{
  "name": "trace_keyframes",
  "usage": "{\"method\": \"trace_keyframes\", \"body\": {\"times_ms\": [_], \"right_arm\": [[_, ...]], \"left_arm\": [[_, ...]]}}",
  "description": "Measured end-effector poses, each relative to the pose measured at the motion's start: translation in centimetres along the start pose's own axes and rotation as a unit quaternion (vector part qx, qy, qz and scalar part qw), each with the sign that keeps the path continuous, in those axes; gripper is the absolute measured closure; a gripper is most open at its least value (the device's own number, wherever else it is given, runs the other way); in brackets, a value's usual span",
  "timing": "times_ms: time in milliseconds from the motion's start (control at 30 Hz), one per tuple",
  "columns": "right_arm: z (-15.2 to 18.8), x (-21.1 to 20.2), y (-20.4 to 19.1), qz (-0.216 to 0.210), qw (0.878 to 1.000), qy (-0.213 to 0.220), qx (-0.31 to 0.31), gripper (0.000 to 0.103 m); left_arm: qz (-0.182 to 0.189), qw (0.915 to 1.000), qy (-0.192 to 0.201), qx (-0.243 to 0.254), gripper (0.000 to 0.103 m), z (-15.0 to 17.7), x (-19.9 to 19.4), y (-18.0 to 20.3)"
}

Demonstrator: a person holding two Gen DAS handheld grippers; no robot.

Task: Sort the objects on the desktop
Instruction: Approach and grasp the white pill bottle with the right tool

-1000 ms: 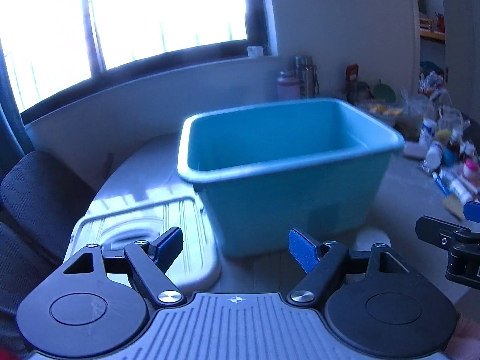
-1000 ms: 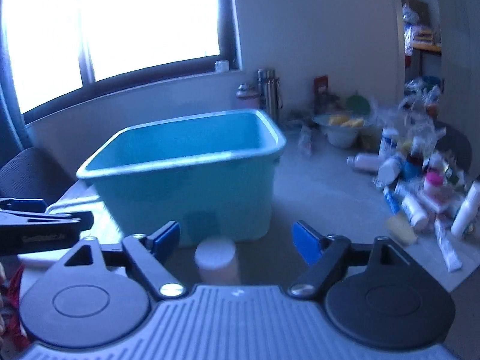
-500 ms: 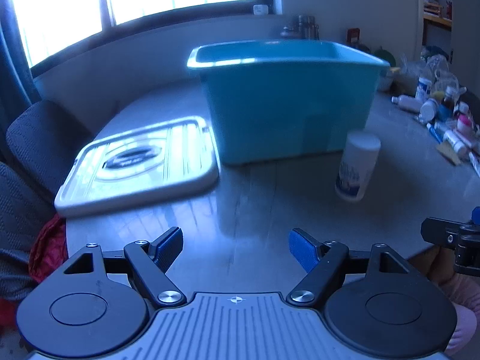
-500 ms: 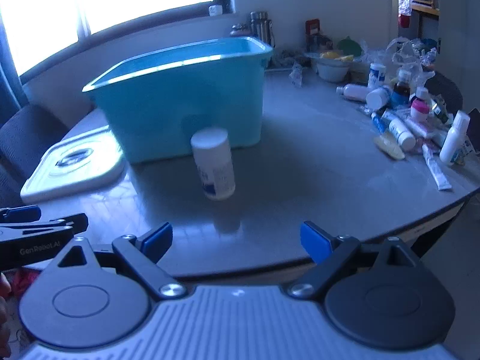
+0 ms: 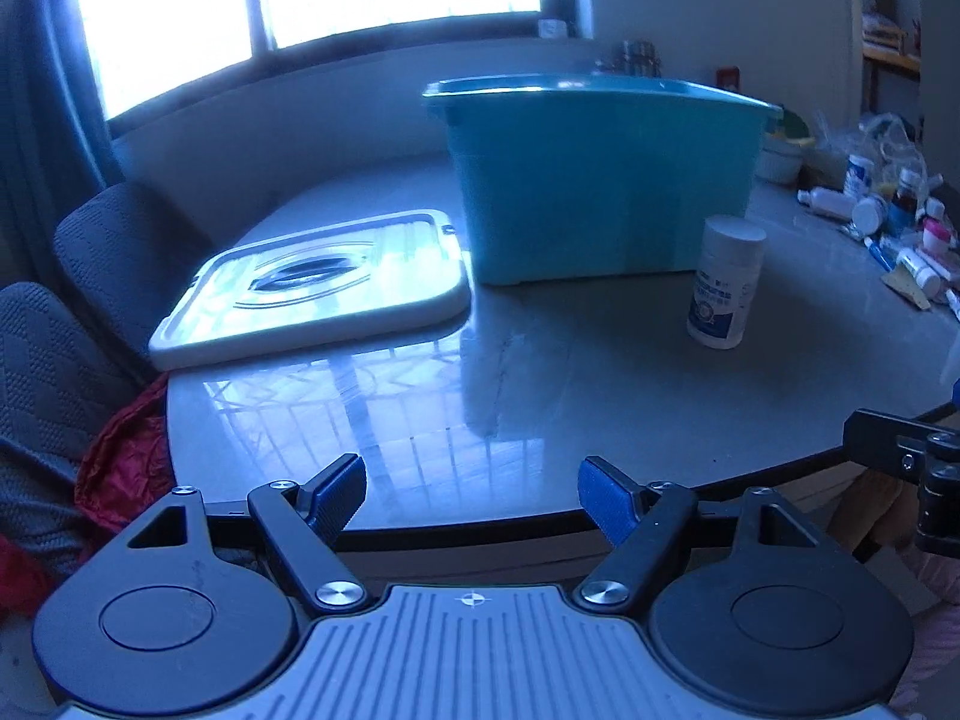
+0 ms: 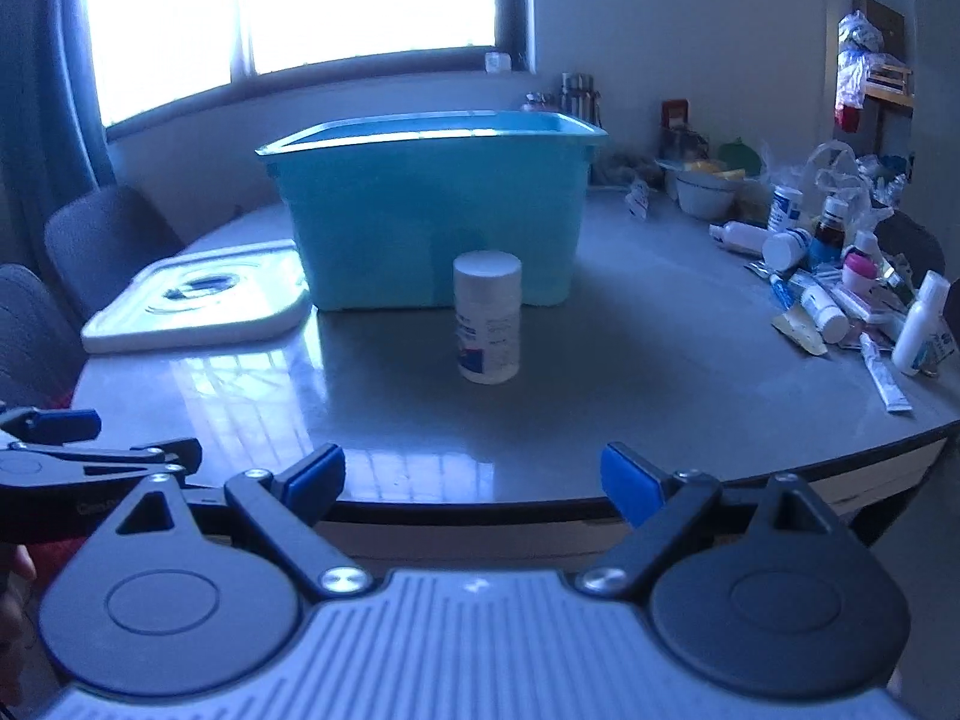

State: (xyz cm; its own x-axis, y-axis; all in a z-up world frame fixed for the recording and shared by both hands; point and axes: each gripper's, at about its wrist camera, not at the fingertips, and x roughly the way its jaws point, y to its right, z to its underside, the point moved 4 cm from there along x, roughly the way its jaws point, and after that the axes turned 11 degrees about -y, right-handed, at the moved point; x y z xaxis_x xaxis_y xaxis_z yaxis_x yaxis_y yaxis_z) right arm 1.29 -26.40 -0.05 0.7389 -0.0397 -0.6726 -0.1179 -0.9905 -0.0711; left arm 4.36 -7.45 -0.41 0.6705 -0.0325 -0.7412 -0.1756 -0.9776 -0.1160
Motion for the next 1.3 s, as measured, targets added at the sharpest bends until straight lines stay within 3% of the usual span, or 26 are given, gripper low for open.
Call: {"method": "trace_keyframes", "body": {"times_ms": [233, 667, 1300], "right_arm": [[1.3, 0.9, 0.0, 0.003, 0.999, 0.028, 0.036, 0.011], [0.6, 4.5, 0.4, 0.022, 0.999, 0.028, 0.037, 0.011], [-2.4, 10.9, 0.5, 0.003, 0.999, 0.030, 0.045, 0.011]], "left_arm": [[-0.008, 0.9992, 0.018, -0.033, 0.023, 0.9, -0.4, -2.0], [-0.018, 0.9993, 0.018, -0.027, 0.023, -0.4, 1.8, -2.4], [-0.032, 0.9993, 0.009, -0.018, 0.023, -3.2, 5.4, -2.8]]}}
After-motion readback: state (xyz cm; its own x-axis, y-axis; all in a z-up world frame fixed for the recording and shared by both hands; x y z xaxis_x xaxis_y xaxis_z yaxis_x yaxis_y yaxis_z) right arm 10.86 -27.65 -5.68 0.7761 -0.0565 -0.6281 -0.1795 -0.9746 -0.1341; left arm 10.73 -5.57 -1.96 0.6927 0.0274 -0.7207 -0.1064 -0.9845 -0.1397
